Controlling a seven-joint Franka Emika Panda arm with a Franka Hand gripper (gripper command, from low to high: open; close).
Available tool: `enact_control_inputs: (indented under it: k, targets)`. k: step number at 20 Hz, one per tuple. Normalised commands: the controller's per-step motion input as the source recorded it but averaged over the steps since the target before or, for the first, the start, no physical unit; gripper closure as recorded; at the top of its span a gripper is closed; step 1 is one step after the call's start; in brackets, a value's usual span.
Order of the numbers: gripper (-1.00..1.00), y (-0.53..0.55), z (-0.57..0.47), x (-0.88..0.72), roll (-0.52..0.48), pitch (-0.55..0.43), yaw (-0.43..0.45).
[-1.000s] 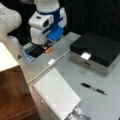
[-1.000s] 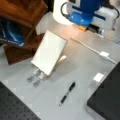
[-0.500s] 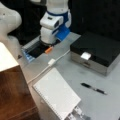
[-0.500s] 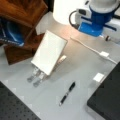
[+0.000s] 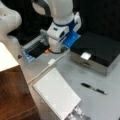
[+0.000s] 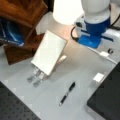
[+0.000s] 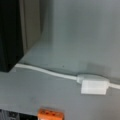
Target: Open the box. Pick up the pen. Place the pen in the box. Pick up the book. Place the book on the shelf.
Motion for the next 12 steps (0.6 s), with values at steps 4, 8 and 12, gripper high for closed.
enact_control_inputs:
  k: [4,8,12]
  targets:
    - [-1.00,0.04,0.00,0.45,0.339,0.117,-0.015]
    - [-1.00,0.07,-0.13,0.42,0.382,0.023,0.061]
    - [-1.00,0.07,-0.13,0.35,0.380,-0.070,0.032]
